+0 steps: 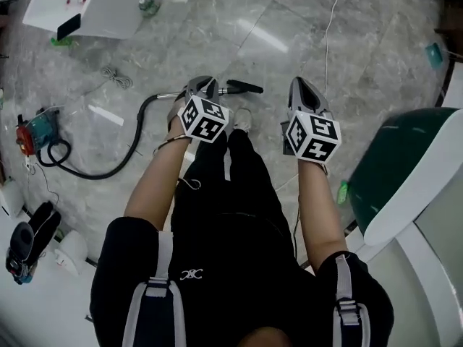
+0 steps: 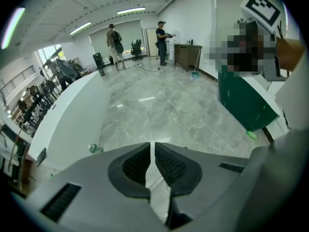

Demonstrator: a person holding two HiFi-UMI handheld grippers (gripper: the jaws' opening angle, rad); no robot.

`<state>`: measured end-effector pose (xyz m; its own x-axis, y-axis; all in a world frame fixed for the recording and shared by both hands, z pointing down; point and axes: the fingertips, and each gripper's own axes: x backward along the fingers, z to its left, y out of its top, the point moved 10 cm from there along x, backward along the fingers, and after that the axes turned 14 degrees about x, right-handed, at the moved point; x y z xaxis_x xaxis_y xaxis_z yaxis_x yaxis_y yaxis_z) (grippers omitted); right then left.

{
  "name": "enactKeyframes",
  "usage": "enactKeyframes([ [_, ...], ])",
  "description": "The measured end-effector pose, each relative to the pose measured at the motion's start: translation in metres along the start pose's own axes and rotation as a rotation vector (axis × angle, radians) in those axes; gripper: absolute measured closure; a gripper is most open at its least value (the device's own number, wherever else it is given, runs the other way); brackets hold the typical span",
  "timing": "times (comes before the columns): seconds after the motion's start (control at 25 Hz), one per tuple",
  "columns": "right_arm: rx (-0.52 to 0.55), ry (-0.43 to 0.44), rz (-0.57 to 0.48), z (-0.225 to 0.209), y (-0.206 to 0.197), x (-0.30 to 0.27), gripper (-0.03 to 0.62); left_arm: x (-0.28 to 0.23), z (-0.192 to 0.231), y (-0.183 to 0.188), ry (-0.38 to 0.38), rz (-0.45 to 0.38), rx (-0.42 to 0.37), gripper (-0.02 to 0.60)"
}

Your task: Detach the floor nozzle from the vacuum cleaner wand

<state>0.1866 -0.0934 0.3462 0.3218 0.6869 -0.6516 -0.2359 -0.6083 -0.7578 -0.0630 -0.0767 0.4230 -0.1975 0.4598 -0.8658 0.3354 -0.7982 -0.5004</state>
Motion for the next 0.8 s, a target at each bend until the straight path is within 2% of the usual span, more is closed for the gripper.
enactKeyframes([
  [0.2,0.022,0.092,0.127,0.014,-0.070,-0.080,0.579,-0.105,0.023,-0.070,-0.053,0.113,-0.035,0.557],
  [0.28,0.022,0.128,0.175,0.024,-0.102,-0.114,0.579,-0.148,0.030,-0.107,-0.090,0.178,-0.077,0.501],
  [0.36,0.016,0.160,0.208,0.036,-0.132,-0.148,0.579,-0.192,0.037,-0.145,-0.136,0.249,-0.129,0.434],
  [0.44,0.016,0.186,0.226,0.048,-0.159,-0.181,0.579,-0.235,0.045,-0.181,-0.165,0.307,-0.189,0.406],
  [0.64,0.007,0.226,0.266,0.075,-0.226,-0.245,0.579,-0.333,0.055,-0.264,-0.188,0.426,-0.394,0.402],
  [0.8,-0.025,0.235,0.295,0.084,-0.273,-0.282,0.579,-0.397,0.052,-0.317,-0.221,0.497,-0.503,0.390],
])
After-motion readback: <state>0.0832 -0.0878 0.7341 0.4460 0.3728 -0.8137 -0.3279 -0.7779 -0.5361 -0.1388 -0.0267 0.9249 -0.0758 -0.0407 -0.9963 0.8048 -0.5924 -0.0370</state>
